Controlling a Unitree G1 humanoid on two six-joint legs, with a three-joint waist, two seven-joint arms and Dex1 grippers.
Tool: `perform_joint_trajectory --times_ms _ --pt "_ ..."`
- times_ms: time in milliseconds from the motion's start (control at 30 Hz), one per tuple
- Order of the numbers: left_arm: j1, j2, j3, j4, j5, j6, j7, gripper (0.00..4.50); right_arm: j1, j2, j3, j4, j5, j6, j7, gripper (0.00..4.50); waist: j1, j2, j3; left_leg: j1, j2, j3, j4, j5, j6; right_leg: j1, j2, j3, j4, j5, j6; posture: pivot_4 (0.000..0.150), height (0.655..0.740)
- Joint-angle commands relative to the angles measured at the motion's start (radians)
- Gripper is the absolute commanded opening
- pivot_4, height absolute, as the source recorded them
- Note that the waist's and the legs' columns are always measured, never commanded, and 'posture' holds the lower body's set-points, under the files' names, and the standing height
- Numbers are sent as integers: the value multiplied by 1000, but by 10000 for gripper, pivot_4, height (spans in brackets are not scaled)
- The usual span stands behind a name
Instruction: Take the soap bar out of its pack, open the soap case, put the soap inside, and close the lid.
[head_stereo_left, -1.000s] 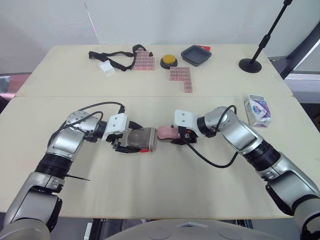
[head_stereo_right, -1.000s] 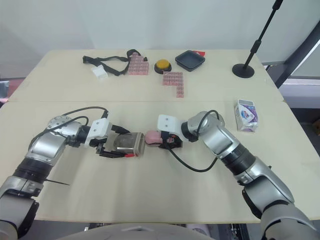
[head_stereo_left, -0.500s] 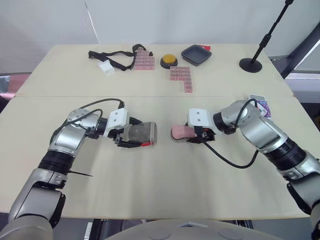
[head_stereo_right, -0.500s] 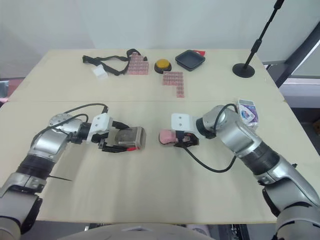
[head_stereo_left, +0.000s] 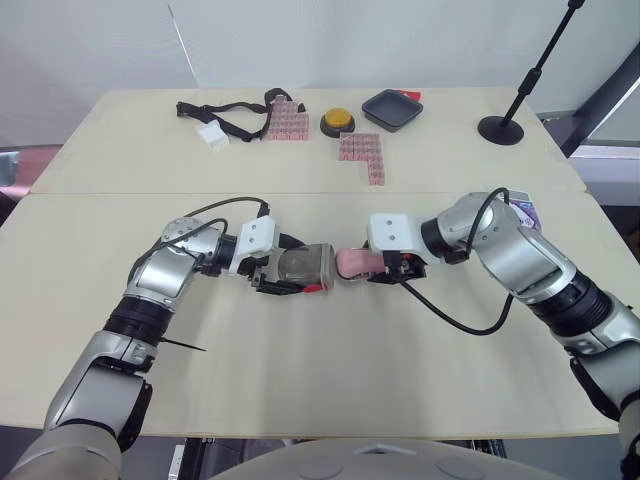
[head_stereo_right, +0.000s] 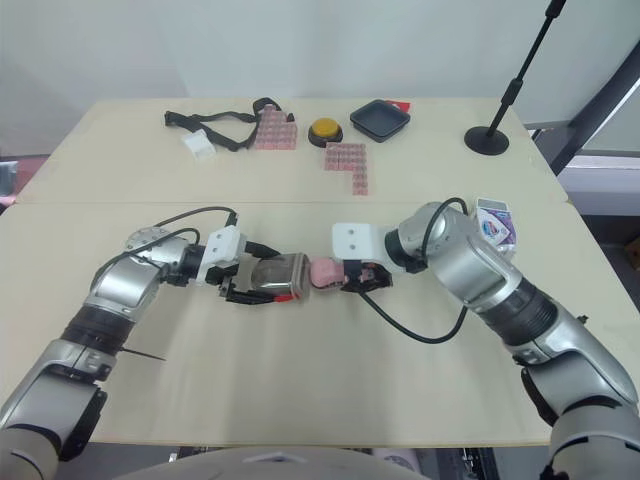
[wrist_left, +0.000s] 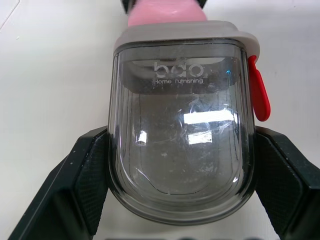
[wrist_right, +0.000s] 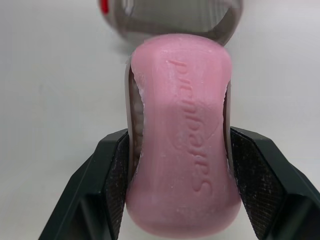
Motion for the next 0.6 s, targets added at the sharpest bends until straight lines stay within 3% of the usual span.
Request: perform_joint_trajectory --times_ms 33,600 --pt "-21 1 0 -23 8 -12 6 34766 -30 14 -7 -20 -2 10 -1 25257 0 0 0 0 0 0 0 0 0 0 0 0 0 0 0 1500 7400" --pt "-48 -55 -7 -29 22 -5 33 34766 -86 57 55 -37 -20 107 6 25257 1 0 0 0 0 0 0 0 0 0 0 0 1 0 0 1500 7400"
